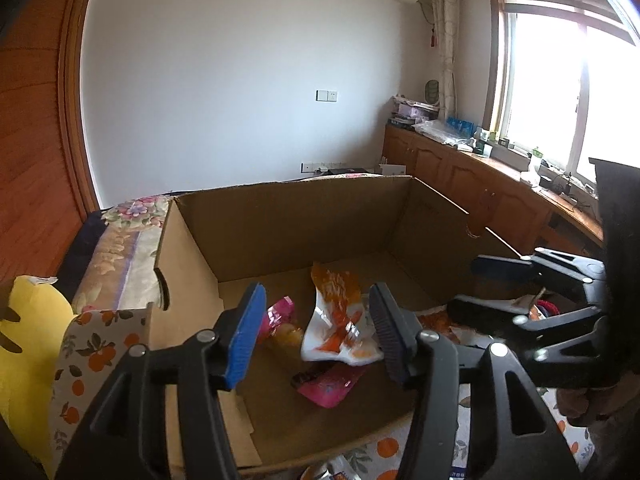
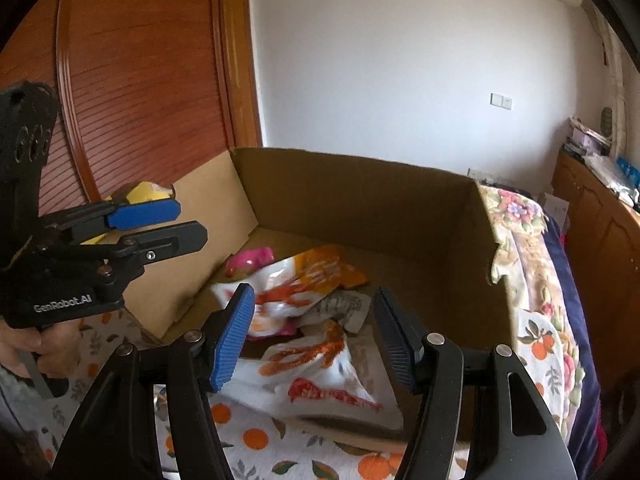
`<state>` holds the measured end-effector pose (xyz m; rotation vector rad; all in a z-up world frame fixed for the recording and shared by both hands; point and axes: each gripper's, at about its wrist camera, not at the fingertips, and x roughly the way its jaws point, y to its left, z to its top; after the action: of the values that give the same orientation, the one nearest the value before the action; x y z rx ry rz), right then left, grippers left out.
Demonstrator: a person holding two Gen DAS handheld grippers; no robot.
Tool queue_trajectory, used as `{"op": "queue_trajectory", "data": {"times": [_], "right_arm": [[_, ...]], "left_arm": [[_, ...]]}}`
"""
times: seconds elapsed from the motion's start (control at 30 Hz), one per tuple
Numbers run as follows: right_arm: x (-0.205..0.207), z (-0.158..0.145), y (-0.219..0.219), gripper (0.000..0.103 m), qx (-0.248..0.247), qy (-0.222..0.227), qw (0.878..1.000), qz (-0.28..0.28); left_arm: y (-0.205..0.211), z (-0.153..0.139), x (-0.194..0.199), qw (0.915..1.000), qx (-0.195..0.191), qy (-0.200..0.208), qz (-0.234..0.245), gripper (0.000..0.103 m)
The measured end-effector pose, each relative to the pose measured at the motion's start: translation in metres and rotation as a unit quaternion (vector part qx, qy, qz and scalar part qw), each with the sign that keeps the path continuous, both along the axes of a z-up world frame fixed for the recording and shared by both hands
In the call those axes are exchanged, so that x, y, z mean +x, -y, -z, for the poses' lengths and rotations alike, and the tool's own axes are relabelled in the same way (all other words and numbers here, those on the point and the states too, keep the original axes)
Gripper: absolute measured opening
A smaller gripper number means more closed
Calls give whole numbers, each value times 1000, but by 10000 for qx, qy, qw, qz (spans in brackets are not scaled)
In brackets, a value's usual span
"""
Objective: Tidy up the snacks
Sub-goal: 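Withdraw both open tools from the box back to the remaining snacks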
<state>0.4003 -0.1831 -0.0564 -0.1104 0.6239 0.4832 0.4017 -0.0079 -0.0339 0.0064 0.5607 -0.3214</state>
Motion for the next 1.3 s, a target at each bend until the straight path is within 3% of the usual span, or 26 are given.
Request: {"op": "queue_trajectory", "data": {"times": [0.4, 0.9, 1.3], "right_arm": [[-72, -31, 30, 63, 207, 180, 9989, 379], [-140, 0, 63, 63, 195, -684, 9934, 904], [-157, -11, 67, 63, -108, -845, 9910, 1028]], "left_arm": [[5, -13, -57, 9998, 205, 31, 82, 56], [21, 15, -117, 9964, 208, -748, 328, 57], [39, 5, -138, 9932, 538, -780, 670, 57]]}}
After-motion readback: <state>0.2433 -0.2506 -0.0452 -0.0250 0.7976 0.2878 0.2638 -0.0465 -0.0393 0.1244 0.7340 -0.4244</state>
